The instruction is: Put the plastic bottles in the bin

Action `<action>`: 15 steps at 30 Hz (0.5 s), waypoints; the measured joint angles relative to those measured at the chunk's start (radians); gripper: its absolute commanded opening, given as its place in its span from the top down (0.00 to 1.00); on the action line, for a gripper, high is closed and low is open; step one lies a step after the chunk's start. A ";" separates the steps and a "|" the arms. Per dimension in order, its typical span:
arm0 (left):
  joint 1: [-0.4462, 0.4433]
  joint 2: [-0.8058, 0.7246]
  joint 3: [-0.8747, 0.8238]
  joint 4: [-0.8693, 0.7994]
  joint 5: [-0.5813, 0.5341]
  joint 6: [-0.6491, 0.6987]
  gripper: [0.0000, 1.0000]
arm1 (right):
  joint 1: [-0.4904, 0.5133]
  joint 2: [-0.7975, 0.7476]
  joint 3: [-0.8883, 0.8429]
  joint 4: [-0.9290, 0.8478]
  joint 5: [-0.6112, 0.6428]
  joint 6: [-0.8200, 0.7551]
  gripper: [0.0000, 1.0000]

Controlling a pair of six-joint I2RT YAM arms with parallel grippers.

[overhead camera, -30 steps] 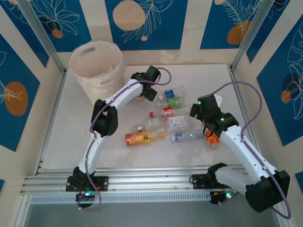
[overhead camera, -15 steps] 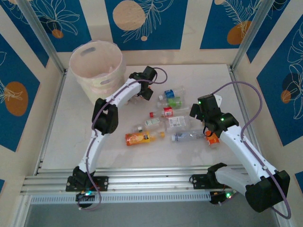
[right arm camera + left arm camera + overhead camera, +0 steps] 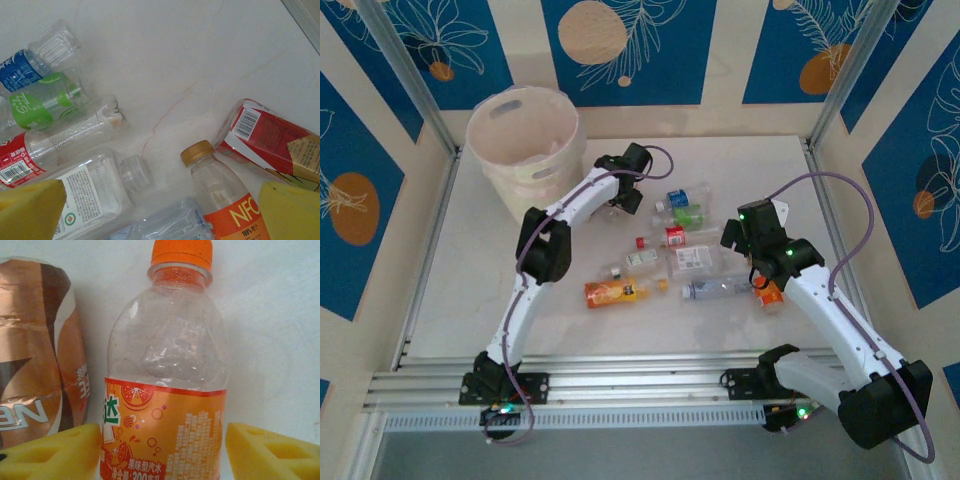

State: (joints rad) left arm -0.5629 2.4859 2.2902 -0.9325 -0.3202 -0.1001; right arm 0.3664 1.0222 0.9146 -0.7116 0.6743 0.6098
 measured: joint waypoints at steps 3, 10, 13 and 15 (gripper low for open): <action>0.000 0.002 0.000 0.000 0.006 -0.006 0.37 | 0.000 0.000 0.000 0.000 0.000 0.000 0.01; -0.002 0.002 0.000 0.000 0.009 -0.011 0.45 | 0.000 0.000 0.000 0.001 0.000 0.000 0.01; -0.004 0.002 0.000 0.000 0.009 -0.015 0.45 | 0.000 0.000 0.000 0.001 0.000 0.000 0.01; -0.006 0.002 0.000 0.000 0.009 -0.015 0.46 | 0.000 0.000 0.000 0.001 0.000 0.000 0.01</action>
State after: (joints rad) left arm -0.5694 2.4878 2.2902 -0.9325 -0.3115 -0.1150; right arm 0.3664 1.0222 0.9146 -0.7105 0.6743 0.6098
